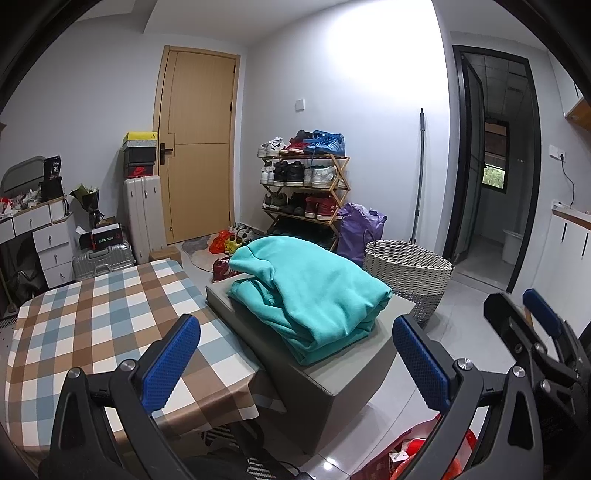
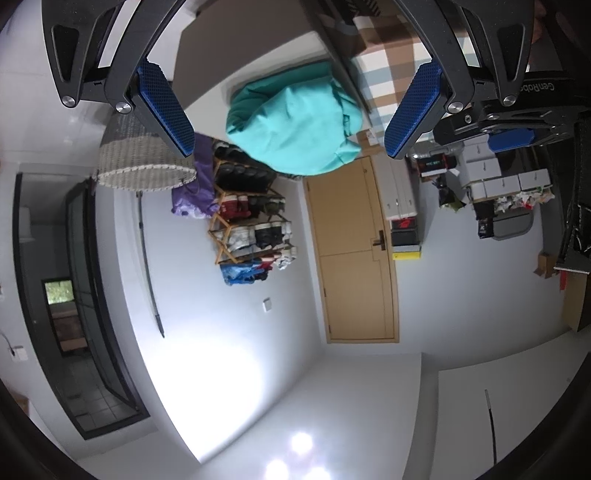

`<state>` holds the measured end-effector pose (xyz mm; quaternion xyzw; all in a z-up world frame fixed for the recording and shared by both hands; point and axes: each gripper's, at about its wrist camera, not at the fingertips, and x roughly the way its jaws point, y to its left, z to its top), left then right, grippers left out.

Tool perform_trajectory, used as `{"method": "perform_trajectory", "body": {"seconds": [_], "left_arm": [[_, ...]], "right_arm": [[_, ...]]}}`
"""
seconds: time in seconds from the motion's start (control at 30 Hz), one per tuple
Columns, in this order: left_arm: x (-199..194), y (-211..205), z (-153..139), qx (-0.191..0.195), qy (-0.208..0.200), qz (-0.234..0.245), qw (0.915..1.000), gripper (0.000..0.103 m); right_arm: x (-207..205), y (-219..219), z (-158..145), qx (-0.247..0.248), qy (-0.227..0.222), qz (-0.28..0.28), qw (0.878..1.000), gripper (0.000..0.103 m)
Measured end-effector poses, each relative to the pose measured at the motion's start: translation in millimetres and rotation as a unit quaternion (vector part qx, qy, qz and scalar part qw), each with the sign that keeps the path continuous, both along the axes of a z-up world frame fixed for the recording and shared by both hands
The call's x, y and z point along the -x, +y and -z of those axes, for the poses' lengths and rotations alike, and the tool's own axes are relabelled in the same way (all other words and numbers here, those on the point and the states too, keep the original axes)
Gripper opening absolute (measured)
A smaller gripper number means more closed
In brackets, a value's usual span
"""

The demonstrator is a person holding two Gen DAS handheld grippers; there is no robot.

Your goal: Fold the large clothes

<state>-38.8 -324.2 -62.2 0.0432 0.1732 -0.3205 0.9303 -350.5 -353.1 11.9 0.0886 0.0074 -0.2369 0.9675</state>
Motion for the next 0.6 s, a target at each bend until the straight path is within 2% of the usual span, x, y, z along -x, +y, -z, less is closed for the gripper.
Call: {"method": "perform_trajectory", "body": {"seconds": [0.6], "left_arm": [[0.7, 0.6, -0.4, -0.010, -0.010, -0.002, 0.9999, 0.102]], "right_arm": [[-2.7, -0.3, -0.1, -0.005, 0.005, 0.004, 1.000, 0.103]]}}
